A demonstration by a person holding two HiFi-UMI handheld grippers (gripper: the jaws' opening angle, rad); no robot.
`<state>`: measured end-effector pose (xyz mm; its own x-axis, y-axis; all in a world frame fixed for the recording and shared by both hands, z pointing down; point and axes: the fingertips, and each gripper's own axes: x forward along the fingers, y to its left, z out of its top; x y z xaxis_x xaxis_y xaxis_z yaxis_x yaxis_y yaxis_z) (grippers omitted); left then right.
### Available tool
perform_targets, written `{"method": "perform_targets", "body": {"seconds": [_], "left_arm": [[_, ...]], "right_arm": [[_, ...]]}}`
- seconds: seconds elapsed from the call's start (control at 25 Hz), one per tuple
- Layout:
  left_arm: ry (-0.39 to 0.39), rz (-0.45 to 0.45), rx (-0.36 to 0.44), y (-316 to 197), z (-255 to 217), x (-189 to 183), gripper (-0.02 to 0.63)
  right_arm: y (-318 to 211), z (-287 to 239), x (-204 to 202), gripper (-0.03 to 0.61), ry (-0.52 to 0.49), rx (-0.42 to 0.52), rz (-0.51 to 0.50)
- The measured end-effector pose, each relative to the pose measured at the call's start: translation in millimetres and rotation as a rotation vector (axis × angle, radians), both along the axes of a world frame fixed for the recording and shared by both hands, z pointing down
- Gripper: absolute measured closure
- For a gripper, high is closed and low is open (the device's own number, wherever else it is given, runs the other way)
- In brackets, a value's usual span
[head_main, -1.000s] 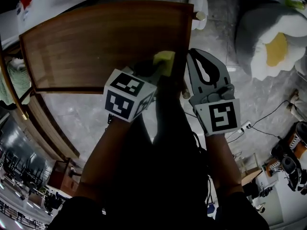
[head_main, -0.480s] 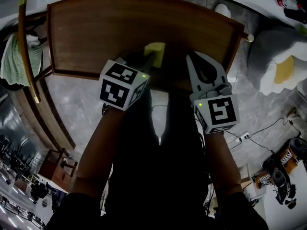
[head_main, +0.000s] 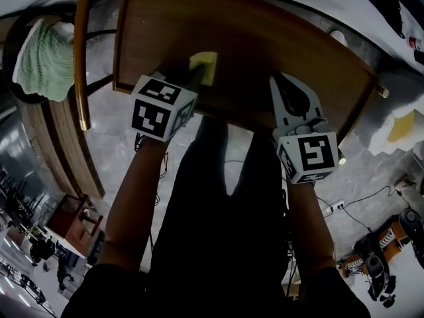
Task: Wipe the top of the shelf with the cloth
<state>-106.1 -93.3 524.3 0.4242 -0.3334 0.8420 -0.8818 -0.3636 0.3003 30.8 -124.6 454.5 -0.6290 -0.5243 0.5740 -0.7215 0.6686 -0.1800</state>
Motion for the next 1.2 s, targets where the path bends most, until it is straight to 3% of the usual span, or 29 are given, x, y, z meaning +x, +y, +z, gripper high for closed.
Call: {"method": "perform_targets", "body": {"seconds": [0.48, 0.64, 0.88, 0.92, 1.0, 1.08, 1.2], "left_arm": [[-0.165, -0.144, -0.003, -5, 4, -136, 0.578], [-0.171, -0.191, -0.004, -5, 5, -151, 0.578], [-0.342, -0.143, 0.031, -6, 0, -166, 0.578], [-0.343, -0.141, 0.044, -7, -4, -160, 0.578], [-0.265, -0.132, 0.069, -12, -15, -124, 0.578], [-0.131, -0.086, 0.065, -15, -25, -57, 0.578], [0.007, 0.069, 0.045, -9, -27, 59, 0.578]], "right_arm": [[-7, 2, -64, 0.552, -0.002, 0.019, -0.021], [0, 2, -55, 0.552, 0.000, 0.016, 0.004], [7, -17, -8, 0.552, -0.004, 0.048, 0.086], [7, -19, 7, 0.552, -0.005, 0.051, 0.106], [9, -24, 45, 0.552, 0.000, 0.058, 0.153], [14, -29, 89, 0.552, 0.020, 0.061, 0.214], [29, -33, 154, 0.552, 0.054, 0.070, 0.304]]}}
